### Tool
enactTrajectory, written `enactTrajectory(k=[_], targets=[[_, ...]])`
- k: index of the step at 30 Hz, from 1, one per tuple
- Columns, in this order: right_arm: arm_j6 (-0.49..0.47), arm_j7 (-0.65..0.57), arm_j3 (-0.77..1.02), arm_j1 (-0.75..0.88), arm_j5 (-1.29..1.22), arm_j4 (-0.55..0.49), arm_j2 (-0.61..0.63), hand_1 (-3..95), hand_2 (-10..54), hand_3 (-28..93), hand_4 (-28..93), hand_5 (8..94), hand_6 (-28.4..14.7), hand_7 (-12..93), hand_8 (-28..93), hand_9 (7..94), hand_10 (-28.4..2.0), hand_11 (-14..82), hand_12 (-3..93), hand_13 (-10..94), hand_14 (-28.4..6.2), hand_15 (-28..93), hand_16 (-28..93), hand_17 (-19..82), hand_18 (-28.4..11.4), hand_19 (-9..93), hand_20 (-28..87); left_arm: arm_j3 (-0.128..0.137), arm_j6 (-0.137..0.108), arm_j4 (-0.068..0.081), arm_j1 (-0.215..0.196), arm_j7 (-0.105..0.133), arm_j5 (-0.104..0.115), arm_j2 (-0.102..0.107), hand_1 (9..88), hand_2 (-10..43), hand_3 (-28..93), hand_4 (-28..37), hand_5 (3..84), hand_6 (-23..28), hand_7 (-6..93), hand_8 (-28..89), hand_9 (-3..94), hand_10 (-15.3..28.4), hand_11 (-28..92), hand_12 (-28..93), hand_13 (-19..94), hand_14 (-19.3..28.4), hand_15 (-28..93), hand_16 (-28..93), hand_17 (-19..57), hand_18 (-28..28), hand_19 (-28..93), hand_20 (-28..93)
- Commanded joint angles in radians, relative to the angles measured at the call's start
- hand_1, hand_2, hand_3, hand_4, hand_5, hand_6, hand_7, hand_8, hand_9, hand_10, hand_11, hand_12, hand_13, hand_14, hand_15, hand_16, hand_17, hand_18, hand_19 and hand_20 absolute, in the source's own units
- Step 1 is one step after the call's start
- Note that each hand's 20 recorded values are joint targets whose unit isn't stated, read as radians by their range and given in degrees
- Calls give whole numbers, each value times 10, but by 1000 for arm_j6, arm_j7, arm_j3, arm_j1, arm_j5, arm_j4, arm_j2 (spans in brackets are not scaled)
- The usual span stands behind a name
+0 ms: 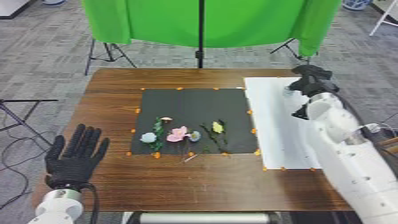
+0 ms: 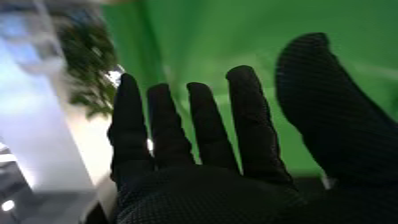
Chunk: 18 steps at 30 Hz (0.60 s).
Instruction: Arrange flowers
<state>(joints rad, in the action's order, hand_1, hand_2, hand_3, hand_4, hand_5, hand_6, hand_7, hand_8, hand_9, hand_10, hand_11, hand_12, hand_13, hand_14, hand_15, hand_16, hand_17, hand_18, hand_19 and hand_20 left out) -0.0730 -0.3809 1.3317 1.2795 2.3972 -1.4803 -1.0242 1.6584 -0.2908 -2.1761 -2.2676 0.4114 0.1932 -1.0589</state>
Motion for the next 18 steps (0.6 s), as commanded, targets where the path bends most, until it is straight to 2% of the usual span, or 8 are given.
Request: enactTrajectory(k=[1, 3, 6, 10, 12, 13, 15, 18], targets=[[-142, 78, -17, -116, 3, 132, -40, 416, -95, 832, -283, 385, 33, 158, -136, 357, -93, 48, 123, 305, -128, 90, 235, 128, -148, 467, 198, -10, 9, -2, 5, 9, 3, 3, 264, 168, 751, -283, 466, 82, 131, -98, 403, 135, 221, 114, 342, 126, 311, -47, -47, 131, 368, 151], [-150, 71, -31, -138, -7, 157, -59, 415, -95, 819, -283, 359, 35, 152, -133, 330, -88, 35, 121, 300, -124, 79, 244, 135, -144, 451, 195, -14, -1, 0, 16, 6, 2, 2, 264, 168, 751, -283, 466, 83, 130, -98, 403, 136, 221, 115, 342, 125, 311, -46, -47, 131, 368, 152], [-161, 68, -50, -166, 3, 190, -80, 401, -93, 811, -283, 332, 28, 144, -132, 281, -87, 16, 116, 291, -122, 72, 252, 134, -144, 446, 197, -23, 0, 4, 30, 1, 2, 3, 264, 167, 752, -283, 464, 81, 131, -98, 402, 136, 222, 115, 342, 125, 312, -47, -47, 131, 368, 151], [-289, 34, -52, -177, 45, 214, -97, 398, -90, 804, -283, 321, 30, 141, -128, 271, -84, 17, 116, 292, -121, 68, 261, 137, -147, 447, 202, -33, 1, 8, 41, -9, 0, 4, 264, 167, 752, -283, 462, 81, 132, -99, 401, 135, 222, 115, 342, 125, 312, -47, -47, 131, 368, 152], [-361, -55, -54, -176, 28, 214, -108, 418, -90, 792, -283, 326, 31, 142, -128, 281, -86, 24, 114, 299, -122, 65, 264, 151, -159, 440, 198, -35, 14, 13, 44, -15, -8, 5, 264, 167, 752, -283, 463, 81, 132, -99, 401, 135, 222, 115, 341, 125, 312, -47, -47, 130, 368, 152], [-355, -53, -45, -159, 47, 210, -110, 434, -91, 788, -283, 330, 31, 143, -129, 284, -90, 28, 112, 293, -128, 57, 260, 168, -176, 408, 181, -35, 27, 15, 43, -17, -19, 8, 264, 167, 752, -283, 463, 82, 132, -99, 401, 135, 222, 115, 341, 125, 312, -47, -47, 130, 368, 152], [-352, -74, -58, -151, 57, 214, -110, 477, -93, 773, -282, 337, 28, 139, -127, 281, -104, 26, 103, 288, -148, 48, 231, 196, -195, 369, 166, -34, 27, 16, 44, -19, -38, 10, 265, 167, 751, -283, 463, 82, 132, -99, 401, 135, 221, 115, 341, 125, 312, -47, -47, 130, 367, 151], [-264, -62, -70, -116, 95, 212, -109, 539, -95, 751, -282, 438, 35, 151, -134, 366, -106, 48, 110, 382, -126, 102, 219, 273, -185, 428, 205, -31, 28, 14, 38, -16, -25, 10, 265, 167, 748, -283, 462, 81, 132, -99, 400, 136, 221, 115, 340, 125, 312, -47, -47, 130, 367, 151]])
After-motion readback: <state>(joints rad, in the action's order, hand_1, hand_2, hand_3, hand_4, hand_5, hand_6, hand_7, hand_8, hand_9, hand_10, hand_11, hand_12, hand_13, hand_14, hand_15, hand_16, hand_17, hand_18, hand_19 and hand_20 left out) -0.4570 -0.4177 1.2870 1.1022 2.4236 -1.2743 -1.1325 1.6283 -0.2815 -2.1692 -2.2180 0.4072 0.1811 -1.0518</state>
